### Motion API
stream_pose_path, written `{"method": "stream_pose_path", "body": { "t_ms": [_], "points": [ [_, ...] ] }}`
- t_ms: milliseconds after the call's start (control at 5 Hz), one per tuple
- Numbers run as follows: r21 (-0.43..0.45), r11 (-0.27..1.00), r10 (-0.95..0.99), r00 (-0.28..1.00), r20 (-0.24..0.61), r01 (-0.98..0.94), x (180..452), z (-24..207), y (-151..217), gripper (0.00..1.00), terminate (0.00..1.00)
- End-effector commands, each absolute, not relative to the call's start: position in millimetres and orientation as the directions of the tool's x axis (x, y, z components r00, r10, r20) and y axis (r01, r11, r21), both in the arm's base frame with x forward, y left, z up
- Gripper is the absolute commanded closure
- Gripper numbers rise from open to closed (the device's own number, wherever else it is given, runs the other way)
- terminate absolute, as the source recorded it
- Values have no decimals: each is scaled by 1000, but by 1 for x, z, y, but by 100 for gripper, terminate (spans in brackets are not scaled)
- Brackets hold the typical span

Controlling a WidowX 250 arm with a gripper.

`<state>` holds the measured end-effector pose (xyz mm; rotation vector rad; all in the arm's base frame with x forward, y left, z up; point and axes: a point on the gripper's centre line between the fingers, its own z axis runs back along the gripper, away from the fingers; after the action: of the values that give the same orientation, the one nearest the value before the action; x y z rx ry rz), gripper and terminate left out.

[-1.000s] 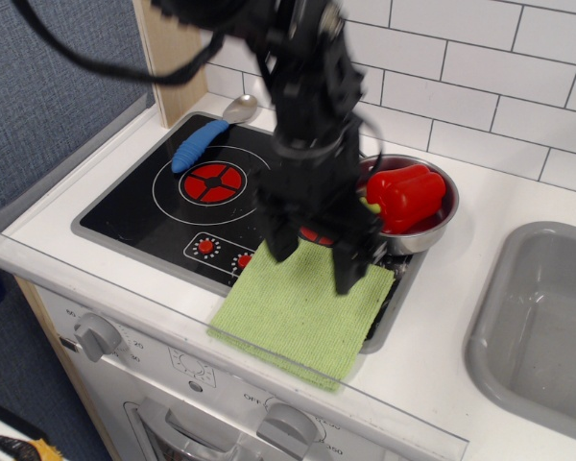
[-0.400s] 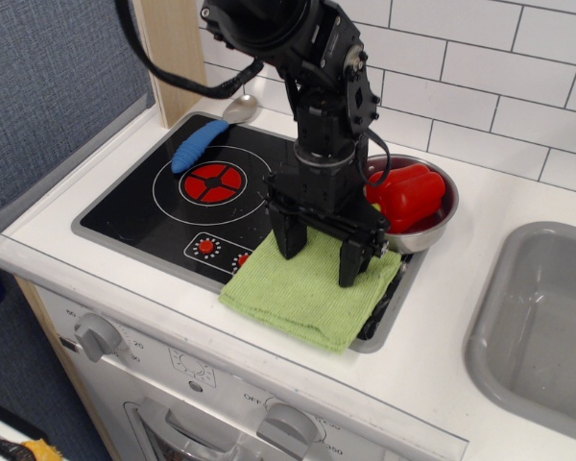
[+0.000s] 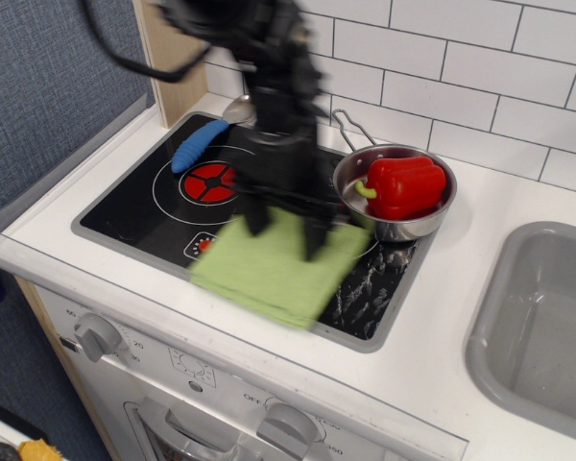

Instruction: Slide the green cloth to the left

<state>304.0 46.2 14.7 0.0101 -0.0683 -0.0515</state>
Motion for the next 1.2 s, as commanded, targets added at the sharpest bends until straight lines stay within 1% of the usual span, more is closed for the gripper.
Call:
{"method": "stream_pose_path", "body": {
  "t_ms": [0, 200, 400, 600, 800, 1000],
  "points": [
    [9, 998, -64, 989, 135, 64, 291, 40, 108, 0, 0],
    [7, 999, -46, 990, 132, 46, 292, 37, 130, 0, 0],
    [-1, 999, -42, 991, 124, 42, 295, 30, 145, 0, 0],
    [-12, 999, -49, 993, 108, 51, 297, 23, 153, 0, 0],
    [-26, 996, -86, 991, 104, 89, 297, 22, 158, 0, 0],
    [-22, 990, -134, 980, 144, 138, 296, 41, 148, 0, 0]
  ]
}}
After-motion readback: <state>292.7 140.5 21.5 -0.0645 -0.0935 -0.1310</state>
